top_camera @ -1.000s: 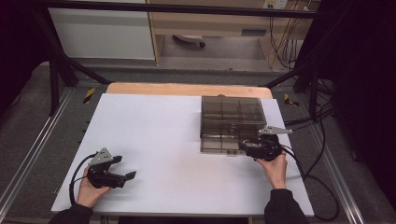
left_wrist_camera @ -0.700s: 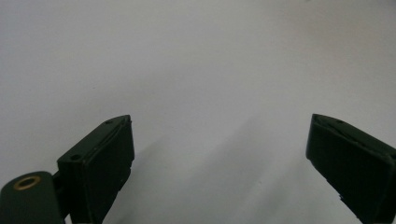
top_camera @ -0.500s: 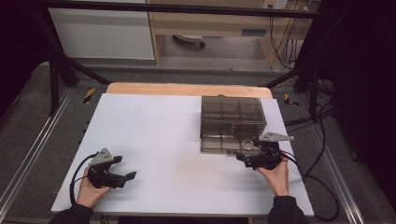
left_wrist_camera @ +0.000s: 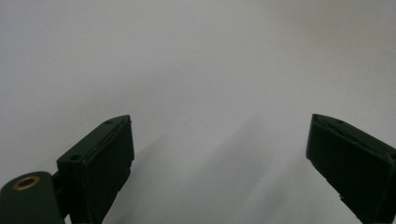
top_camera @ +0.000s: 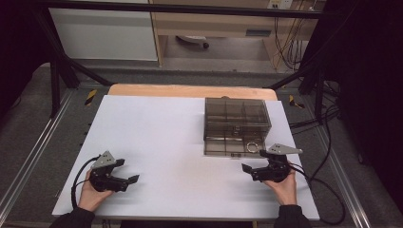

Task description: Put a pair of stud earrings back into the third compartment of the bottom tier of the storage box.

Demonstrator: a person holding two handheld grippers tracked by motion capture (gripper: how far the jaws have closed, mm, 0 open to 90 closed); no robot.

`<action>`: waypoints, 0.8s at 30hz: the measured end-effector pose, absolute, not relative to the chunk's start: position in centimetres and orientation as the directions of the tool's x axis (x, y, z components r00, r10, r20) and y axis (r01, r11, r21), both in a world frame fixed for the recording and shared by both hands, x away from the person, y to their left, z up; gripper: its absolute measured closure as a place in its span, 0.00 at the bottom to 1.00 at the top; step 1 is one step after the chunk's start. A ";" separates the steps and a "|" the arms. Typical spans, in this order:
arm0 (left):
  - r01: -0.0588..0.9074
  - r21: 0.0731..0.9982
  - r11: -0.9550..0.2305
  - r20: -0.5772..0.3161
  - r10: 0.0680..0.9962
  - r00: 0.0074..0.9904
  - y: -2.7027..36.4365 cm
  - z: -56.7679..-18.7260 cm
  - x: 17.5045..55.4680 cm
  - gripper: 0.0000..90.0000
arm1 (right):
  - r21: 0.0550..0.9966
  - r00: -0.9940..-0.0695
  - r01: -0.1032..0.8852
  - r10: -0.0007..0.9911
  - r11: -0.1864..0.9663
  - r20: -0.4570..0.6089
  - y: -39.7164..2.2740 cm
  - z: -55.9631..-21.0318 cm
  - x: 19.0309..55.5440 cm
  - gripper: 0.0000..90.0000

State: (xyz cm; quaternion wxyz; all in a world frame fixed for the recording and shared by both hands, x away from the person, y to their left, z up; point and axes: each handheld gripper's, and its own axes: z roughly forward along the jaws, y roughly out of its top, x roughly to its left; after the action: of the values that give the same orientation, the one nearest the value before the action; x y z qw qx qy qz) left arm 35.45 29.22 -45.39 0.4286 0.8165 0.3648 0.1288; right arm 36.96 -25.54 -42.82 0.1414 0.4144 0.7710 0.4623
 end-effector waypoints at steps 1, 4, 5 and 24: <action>0.485 0.794 -0.366 -0.103 0.706 0.701 29.2 -45.4 35.5 0.08 | 0.831 -0.619 0.506 0.768 0.231 0.164 -25.6 -43.0 36.9 0.01; 0.486 0.795 -0.364 -0.104 0.706 0.700 29.3 -45.4 35.4 0.08 | 0.832 -0.625 0.501 0.765 0.239 0.156 -25.9 -43.4 36.6 0.01; 0.485 0.795 -0.365 -0.103 0.706 0.700 29.3 -45.4 35.4 0.08 | 0.832 -0.626 0.500 0.765 0.241 0.155 -25.9 -43.5 36.6 0.01; 0.482 0.796 -0.366 -0.101 0.705 0.702 29.2 -45.3 35.3 0.08 | 0.823 -0.645 0.511 0.744 0.250 0.175 -27.1 -45.0 35.7 0.01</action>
State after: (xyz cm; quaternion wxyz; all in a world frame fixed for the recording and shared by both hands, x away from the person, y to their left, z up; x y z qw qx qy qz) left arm 35.32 29.21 -45.31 0.4300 0.8161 0.3637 0.1296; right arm 35.72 -27.09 -45.02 0.1259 0.4019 0.7804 0.4622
